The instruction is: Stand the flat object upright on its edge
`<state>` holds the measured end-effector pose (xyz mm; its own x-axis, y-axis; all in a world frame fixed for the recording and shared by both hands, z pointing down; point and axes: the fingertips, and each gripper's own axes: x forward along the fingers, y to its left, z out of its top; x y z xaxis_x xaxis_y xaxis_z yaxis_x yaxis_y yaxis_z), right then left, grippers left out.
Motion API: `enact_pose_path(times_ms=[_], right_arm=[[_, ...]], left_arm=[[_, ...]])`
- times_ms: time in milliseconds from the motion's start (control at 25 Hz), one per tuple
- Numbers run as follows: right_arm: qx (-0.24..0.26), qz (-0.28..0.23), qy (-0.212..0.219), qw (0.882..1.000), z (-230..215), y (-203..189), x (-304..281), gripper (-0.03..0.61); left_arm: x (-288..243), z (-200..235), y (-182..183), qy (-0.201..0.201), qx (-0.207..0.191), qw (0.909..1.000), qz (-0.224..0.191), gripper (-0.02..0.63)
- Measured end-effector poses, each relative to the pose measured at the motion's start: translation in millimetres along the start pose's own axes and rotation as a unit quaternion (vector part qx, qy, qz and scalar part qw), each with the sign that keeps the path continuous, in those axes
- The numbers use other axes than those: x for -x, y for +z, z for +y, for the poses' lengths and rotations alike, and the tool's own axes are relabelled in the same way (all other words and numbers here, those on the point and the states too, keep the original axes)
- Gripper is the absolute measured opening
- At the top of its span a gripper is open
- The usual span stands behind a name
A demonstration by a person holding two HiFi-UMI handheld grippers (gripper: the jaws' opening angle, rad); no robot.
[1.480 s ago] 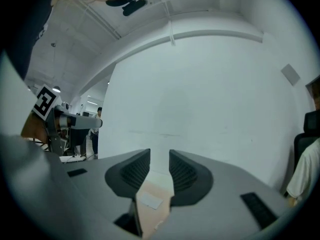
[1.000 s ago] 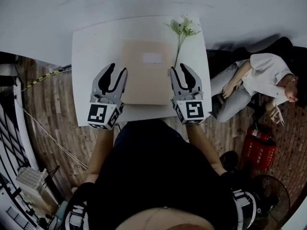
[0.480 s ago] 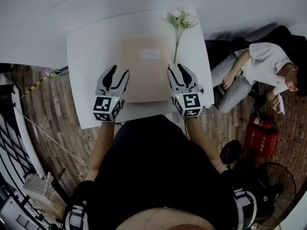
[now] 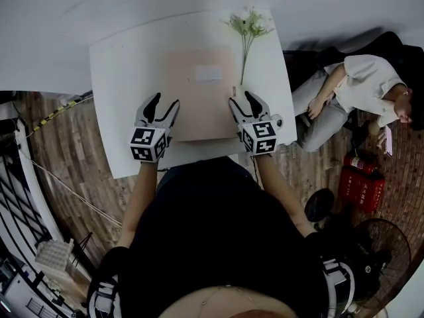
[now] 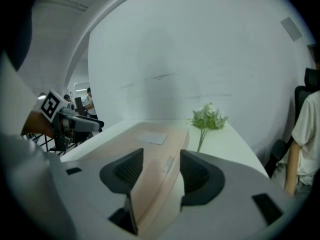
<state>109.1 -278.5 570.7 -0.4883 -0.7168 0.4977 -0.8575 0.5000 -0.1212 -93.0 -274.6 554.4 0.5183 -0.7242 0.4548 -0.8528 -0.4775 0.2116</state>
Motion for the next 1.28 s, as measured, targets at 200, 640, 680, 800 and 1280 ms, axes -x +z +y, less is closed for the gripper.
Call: enact_pose_path(times_ms=[200, 640, 680, 800, 1280], right_arm=[[-0.042, 0.033, 0.027, 0.998, -0.7, -15.7, -9.2, 0.242], [-0.126, 0.097, 0.071, 0.985, 0.2, -39.7, -23.2, 0.265], [-0.134, 0.102, 0.076, 0.983, 0.7, -41.5, -24.1, 0.268], [-0.152, 0.115, 0.086, 0.978, 0.5, -45.7, -26.5, 0.278], [-0.209, 0.145, 0.124, 0.959, 0.4, -54.3, -35.8, 0.282]], left_arm=[[-8.9, 1.5, -21.3, -0.033, 0.042, 0.9978, 0.039, 0.301], [-26.3, 12.7, -56.9, -0.065, 0.128, 0.9816, 0.126, 0.339], [-27.1, 13.9, -59.4, -0.068, 0.142, 0.9787, 0.131, 0.339], [-29.9, 15.5, -64.9, -0.083, 0.185, 0.9685, 0.144, 0.343], [-41.0, 11.4, -76.4, -0.124, 0.225, 0.9465, 0.195, 0.348]])
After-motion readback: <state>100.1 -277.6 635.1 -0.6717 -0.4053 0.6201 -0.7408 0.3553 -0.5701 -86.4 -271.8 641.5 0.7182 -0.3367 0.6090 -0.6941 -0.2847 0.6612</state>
